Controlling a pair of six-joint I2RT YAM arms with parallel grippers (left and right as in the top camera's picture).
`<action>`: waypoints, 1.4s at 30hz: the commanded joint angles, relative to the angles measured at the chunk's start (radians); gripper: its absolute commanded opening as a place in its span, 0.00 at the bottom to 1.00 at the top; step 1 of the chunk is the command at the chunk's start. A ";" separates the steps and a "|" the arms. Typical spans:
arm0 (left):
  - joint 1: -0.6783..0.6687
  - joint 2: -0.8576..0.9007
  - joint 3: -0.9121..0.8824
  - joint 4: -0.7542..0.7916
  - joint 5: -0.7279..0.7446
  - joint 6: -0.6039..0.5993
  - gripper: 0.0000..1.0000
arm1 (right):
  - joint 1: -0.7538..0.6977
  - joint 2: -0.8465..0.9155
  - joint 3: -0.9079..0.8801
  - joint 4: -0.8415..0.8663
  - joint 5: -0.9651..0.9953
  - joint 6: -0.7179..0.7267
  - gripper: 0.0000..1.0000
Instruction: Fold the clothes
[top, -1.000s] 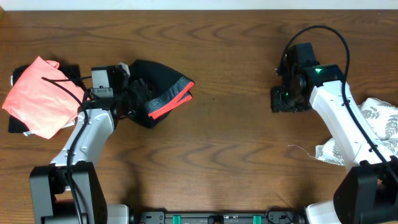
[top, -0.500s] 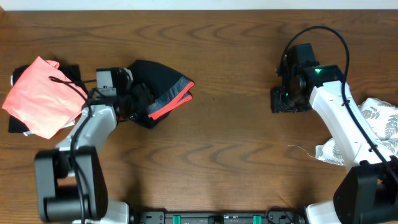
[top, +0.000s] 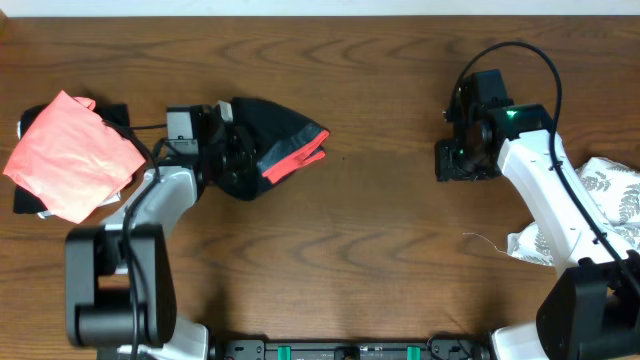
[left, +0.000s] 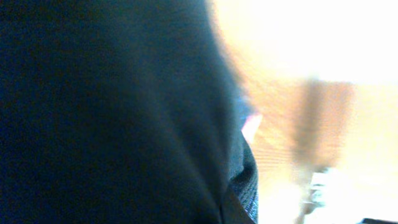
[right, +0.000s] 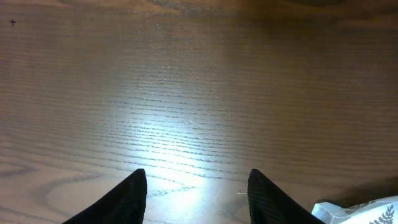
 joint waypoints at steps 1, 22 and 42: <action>-0.012 -0.111 -0.002 0.016 0.105 -0.168 0.06 | 0.005 -0.008 -0.005 0.005 -0.004 -0.015 0.51; -0.146 -0.171 -0.002 0.334 0.166 -0.267 0.06 | 0.005 -0.008 -0.005 0.000 -0.004 -0.016 0.51; 0.016 -0.171 0.004 0.582 0.175 -0.369 0.06 | 0.005 -0.008 -0.005 -0.001 -0.004 -0.023 0.51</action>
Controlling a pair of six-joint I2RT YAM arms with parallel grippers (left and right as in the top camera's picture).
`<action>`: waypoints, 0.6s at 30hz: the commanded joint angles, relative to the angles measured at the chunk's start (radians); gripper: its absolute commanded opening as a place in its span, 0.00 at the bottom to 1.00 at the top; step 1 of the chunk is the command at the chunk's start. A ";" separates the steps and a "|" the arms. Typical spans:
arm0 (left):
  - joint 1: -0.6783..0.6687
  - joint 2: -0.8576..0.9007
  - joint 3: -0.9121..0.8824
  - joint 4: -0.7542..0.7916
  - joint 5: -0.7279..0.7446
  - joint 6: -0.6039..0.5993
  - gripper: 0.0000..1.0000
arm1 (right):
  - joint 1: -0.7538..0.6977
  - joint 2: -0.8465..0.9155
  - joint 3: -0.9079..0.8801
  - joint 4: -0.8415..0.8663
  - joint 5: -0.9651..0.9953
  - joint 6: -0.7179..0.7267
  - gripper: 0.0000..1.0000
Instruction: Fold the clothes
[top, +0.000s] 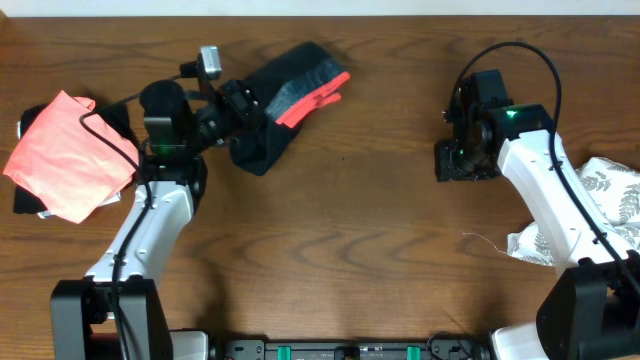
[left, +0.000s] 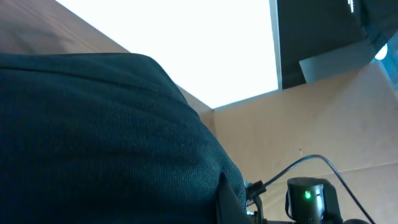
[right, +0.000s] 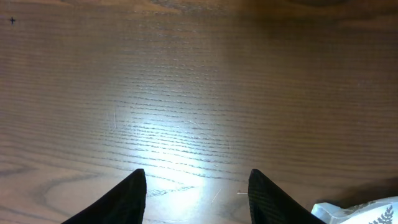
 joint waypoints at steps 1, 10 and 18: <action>0.067 -0.007 0.023 0.022 0.019 -0.001 0.06 | 0.005 -0.008 -0.004 -0.001 -0.004 -0.015 0.51; 0.425 -0.007 0.130 0.021 0.041 -0.001 0.06 | 0.005 -0.008 -0.004 0.001 -0.004 -0.015 0.52; 0.732 0.026 0.335 -0.070 -0.016 0.072 0.06 | 0.005 -0.008 -0.004 0.004 -0.004 -0.015 0.52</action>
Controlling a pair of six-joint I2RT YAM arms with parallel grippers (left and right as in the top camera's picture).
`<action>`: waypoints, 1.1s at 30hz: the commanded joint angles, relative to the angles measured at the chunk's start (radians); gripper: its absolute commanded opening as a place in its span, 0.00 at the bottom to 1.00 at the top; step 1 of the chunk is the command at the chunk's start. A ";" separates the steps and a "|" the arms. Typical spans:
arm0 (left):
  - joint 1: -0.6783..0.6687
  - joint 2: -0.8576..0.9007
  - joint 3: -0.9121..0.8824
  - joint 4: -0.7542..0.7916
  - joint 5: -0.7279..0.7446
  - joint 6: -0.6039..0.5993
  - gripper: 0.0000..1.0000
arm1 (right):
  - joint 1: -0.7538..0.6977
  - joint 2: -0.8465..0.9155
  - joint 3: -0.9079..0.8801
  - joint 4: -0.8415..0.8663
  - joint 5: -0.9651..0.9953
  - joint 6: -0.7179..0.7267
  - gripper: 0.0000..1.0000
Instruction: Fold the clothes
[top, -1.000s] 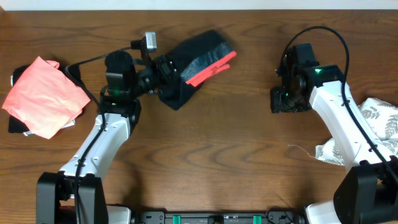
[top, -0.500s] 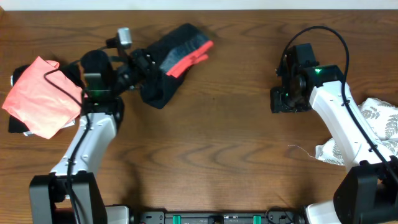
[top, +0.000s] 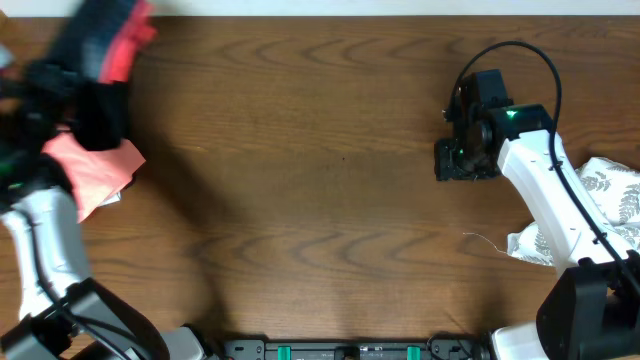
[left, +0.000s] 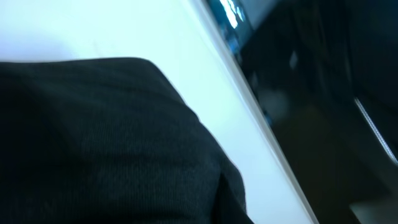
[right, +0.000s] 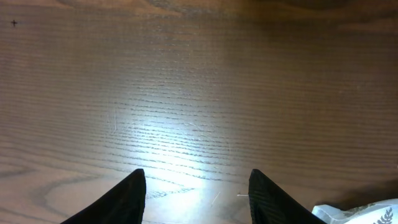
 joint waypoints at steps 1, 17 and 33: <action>0.114 0.032 0.119 -0.040 -0.036 0.084 0.06 | 0.005 -0.008 -0.004 -0.004 -0.004 -0.014 0.52; 0.291 0.183 0.175 -0.090 -0.223 0.368 0.06 | 0.005 -0.008 -0.004 -0.002 -0.004 0.001 0.52; 0.203 0.250 0.175 -0.293 -0.255 0.560 0.06 | 0.005 -0.008 -0.004 -0.001 -0.004 0.001 0.52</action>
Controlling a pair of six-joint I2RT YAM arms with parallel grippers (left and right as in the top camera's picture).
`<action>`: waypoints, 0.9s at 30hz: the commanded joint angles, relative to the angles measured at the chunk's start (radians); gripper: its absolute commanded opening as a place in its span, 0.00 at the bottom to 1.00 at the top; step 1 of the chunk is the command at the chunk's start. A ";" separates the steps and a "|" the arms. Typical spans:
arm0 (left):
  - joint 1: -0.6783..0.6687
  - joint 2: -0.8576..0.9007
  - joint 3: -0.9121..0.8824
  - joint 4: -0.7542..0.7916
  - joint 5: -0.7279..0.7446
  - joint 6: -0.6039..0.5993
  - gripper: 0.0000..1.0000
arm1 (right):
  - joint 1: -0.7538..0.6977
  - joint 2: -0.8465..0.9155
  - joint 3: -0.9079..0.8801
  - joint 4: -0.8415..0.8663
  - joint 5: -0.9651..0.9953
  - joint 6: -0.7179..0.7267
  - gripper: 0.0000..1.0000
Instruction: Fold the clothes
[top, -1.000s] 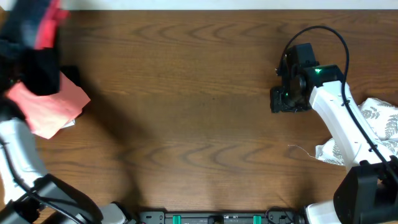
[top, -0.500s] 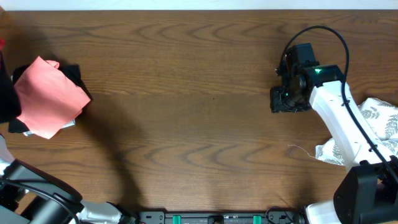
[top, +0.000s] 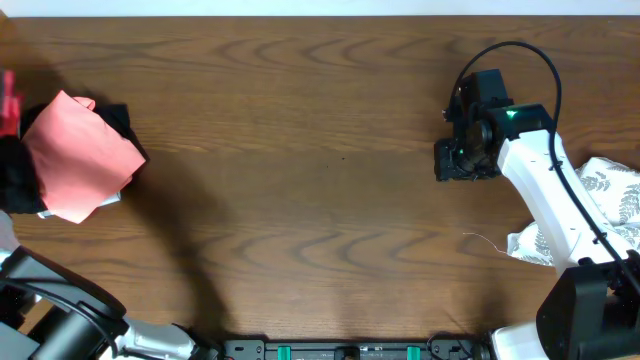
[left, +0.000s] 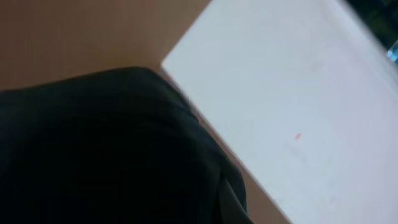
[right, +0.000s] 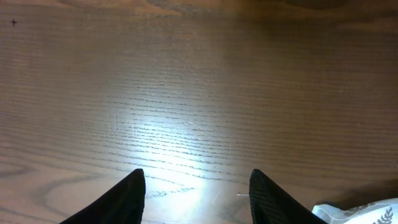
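Observation:
A black garment with red trim (top: 14, 168) hangs at the far left edge of the overhead view, partly cut off. Its dark fabric (left: 106, 155) fills most of the left wrist view. My left gripper is shut on it, and only a sliver of one of its fingers (left: 231, 198) shows past the cloth. A folded coral cloth (top: 80, 155) lies on a dark folded piece (top: 122, 120) just to the right of the garment. My right gripper (right: 196, 180) stands open over bare wood, and it also shows in the overhead view as the right gripper (top: 457, 160). A crumpled white leaf-print cloth (top: 590, 215) lies at the right edge.
The wooden table (top: 320, 200) runs between the left pile and the right arm. A loose thread (top: 480, 240) lies near the white cloth. The white cloth's corner (right: 357, 211) shows at the bottom right of the right wrist view.
The black garment was held high over the top left corner. It is now lower at the far left edge, beside the coral cloth, whose top is uncovered. The right arm has not moved.
My left gripper first held the black garment with red trim on the table right of the coral pile. Then the garment was lifted farther back. After that it was over the top left corner, and now it is at the left edge. The right gripper stayed open throughout.

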 joint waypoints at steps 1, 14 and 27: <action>-0.077 0.027 0.027 -0.024 0.011 0.065 0.06 | 0.005 -0.008 -0.004 0.000 -0.005 0.001 0.52; -0.318 0.113 0.021 -0.178 0.003 0.069 0.06 | 0.005 -0.008 -0.004 -0.018 -0.004 0.000 0.52; -0.318 0.105 0.014 -0.241 0.031 0.042 0.17 | 0.005 -0.008 -0.004 -0.018 -0.003 0.000 0.52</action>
